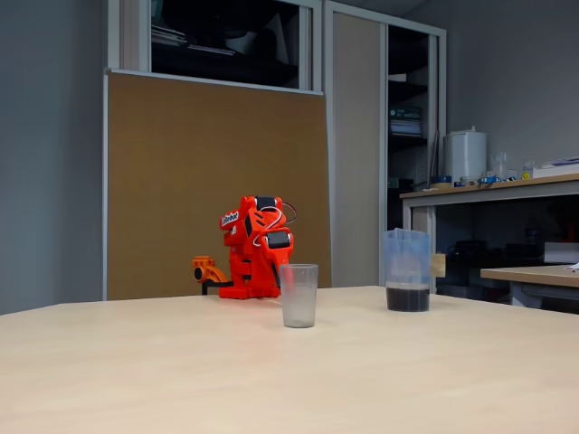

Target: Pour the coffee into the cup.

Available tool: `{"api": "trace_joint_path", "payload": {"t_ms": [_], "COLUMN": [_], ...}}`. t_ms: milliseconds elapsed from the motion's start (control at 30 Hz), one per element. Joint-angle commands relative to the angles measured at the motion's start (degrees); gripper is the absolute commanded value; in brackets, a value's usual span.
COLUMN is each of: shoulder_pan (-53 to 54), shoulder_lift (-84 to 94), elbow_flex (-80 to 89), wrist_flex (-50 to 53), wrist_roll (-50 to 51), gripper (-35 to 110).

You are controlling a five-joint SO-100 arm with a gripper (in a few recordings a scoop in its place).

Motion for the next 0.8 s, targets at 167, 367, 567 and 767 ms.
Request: {"api": "trace_joint_path", "payload": {"t_ms": [167,367,567,767], "shoulder_pan": [-1.0,-10.5,-26.5,-37.7], "shoulder_lift": [0.9,0.8,0.9,4.7], "elbow_flex": [0.4,0.4,0.4,0.3], "wrist_flex": [0.7,0.7,0.7,1.1], "wrist_roll": [0.5,-0.2,-2.4,2.8], "gripper": [0,0,0,4]}}
